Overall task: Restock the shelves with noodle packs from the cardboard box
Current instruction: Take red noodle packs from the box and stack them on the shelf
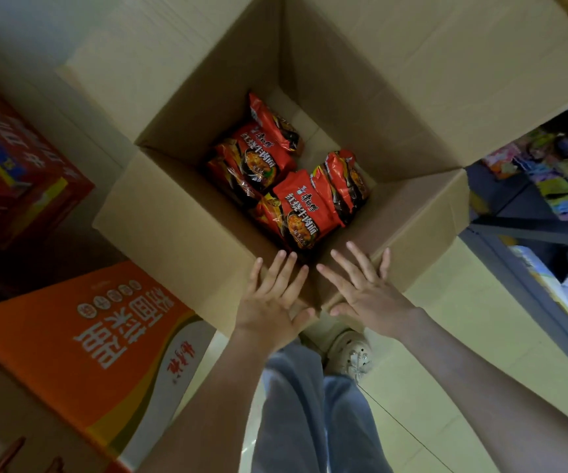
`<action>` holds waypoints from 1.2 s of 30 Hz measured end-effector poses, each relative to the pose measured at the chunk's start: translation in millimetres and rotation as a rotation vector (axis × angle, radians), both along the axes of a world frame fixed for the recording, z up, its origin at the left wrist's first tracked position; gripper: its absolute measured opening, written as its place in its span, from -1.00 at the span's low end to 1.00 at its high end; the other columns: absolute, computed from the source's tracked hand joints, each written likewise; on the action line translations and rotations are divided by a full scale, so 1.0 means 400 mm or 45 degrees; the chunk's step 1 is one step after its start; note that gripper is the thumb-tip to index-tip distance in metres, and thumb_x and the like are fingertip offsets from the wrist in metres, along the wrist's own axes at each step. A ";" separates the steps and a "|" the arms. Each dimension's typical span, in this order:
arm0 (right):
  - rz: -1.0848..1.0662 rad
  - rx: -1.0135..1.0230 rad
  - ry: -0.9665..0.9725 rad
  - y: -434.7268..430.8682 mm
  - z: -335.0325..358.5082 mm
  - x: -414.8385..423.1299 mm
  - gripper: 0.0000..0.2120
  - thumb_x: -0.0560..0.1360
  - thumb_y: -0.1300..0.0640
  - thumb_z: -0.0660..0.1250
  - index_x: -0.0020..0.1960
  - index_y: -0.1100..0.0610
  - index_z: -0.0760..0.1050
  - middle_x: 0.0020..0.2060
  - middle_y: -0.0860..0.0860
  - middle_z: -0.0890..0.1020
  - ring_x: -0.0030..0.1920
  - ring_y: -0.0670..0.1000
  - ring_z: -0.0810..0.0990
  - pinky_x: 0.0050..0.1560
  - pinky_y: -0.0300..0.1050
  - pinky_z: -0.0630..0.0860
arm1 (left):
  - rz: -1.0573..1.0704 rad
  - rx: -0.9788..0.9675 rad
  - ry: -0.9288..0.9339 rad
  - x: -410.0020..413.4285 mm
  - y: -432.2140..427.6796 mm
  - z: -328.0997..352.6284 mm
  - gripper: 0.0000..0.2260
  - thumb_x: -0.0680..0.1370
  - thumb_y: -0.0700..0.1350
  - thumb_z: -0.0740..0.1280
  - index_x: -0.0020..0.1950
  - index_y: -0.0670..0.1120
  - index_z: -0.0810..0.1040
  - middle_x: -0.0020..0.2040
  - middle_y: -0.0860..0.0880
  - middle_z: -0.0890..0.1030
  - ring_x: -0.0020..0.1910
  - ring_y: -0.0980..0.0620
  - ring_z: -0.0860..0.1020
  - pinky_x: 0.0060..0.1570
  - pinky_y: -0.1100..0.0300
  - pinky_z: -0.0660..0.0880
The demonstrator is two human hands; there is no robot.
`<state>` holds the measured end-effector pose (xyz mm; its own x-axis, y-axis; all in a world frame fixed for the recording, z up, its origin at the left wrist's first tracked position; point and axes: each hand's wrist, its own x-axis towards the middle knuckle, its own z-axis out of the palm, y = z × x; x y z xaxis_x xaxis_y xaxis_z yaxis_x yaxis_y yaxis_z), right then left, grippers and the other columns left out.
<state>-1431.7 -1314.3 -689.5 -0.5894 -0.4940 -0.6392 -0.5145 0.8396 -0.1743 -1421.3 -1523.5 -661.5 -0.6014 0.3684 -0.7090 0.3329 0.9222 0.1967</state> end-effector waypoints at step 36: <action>0.327 0.248 -0.192 -0.307 -0.122 -0.639 -0.08 0.56 -0.16 0.19 0.38 -0.08 -0.59 0.44 0.02 -0.48 0.42 0.12 -0.51 0.35 0.17 -0.46 | 1.358 -0.155 -0.159 -0.446 -0.079 -0.235 -0.20 0.61 -0.01 0.25 0.50 0.14 -0.38 0.53 -0.14 -0.35 0.51 -0.23 -0.26 0.45 -0.20 -0.09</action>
<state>-1687.2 -1436.9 -738.4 -0.3540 -0.4742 -0.8061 -0.6937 0.7112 -0.1138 -1599.7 -1555.3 -755.3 -0.4914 -0.3798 -0.7837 -0.6695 0.7403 0.0610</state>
